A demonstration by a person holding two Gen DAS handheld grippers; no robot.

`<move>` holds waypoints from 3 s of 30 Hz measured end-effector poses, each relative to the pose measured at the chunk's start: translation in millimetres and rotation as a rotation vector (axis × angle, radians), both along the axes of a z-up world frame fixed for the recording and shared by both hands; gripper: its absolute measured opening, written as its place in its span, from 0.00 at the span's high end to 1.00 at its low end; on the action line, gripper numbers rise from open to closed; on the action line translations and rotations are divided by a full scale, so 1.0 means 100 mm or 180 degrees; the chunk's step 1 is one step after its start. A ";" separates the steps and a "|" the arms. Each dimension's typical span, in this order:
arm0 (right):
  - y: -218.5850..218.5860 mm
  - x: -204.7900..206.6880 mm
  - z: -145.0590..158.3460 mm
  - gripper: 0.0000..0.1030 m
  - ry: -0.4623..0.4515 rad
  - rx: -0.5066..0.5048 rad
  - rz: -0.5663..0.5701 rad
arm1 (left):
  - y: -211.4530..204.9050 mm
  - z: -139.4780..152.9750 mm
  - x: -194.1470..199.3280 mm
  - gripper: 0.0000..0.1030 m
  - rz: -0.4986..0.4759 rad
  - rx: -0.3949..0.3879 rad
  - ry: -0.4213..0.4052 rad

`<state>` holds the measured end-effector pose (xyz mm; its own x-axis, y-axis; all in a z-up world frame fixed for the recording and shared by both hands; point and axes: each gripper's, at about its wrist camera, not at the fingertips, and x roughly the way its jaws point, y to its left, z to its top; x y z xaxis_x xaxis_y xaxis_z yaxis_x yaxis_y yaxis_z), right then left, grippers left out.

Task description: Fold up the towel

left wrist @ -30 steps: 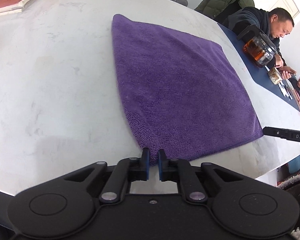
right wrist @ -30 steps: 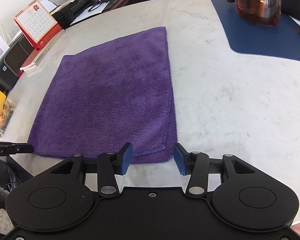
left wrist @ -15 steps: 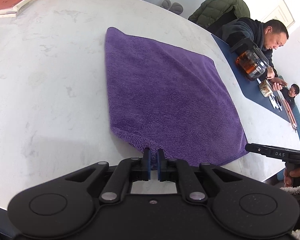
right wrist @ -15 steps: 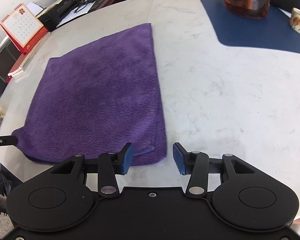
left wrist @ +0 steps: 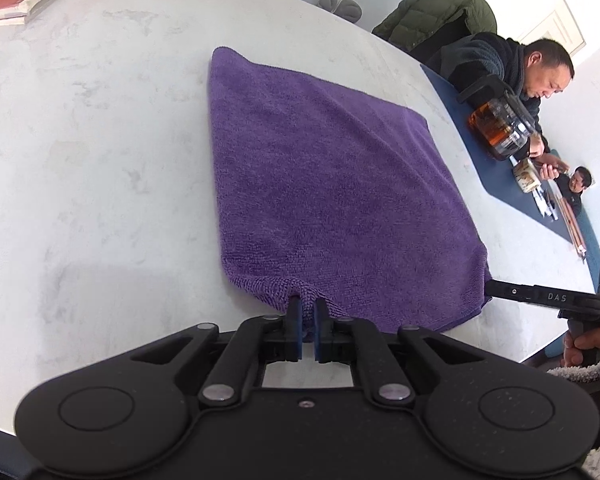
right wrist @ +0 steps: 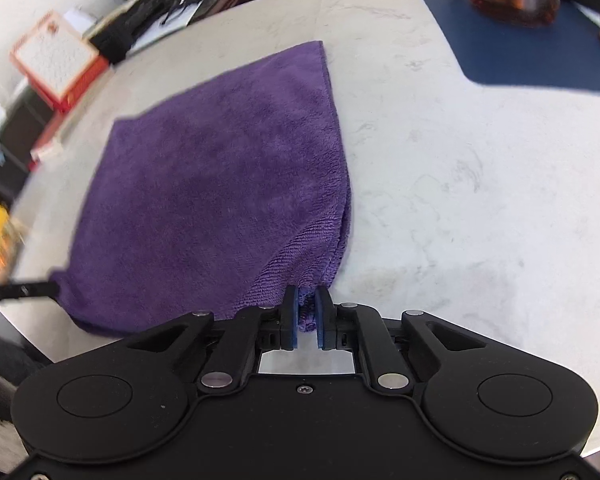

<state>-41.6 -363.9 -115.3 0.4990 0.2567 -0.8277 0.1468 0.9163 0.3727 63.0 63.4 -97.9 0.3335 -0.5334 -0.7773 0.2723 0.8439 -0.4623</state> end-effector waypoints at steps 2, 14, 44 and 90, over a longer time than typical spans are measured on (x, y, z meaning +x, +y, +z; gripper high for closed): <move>-0.09 0.02 0.02 0.94 -0.0049 0.0211 -0.0105 | 0.03 0.02 0.03 0.96 0.0052 -0.0061 -0.0019; -0.35 0.26 0.16 0.94 -0.0226 0.0667 -0.0264 | 0.06 0.11 0.23 0.95 0.0191 -0.0242 -0.0057; -0.42 -0.16 -0.12 0.66 0.0247 0.0846 -0.0503 | -0.02 0.35 0.29 0.95 -0.0131 -0.0068 -0.0150; -0.22 -0.07 -0.04 0.61 -0.0068 0.0469 -0.0041 | -0.09 -0.16 -0.03 0.95 -0.0437 0.0293 0.0385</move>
<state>-48.4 -385.8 -119.5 0.5203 0.3680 -0.7706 0.1487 0.8496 0.5061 59.8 54.8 -113.9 0.1638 -0.4922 -0.8549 0.3349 0.8429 -0.4211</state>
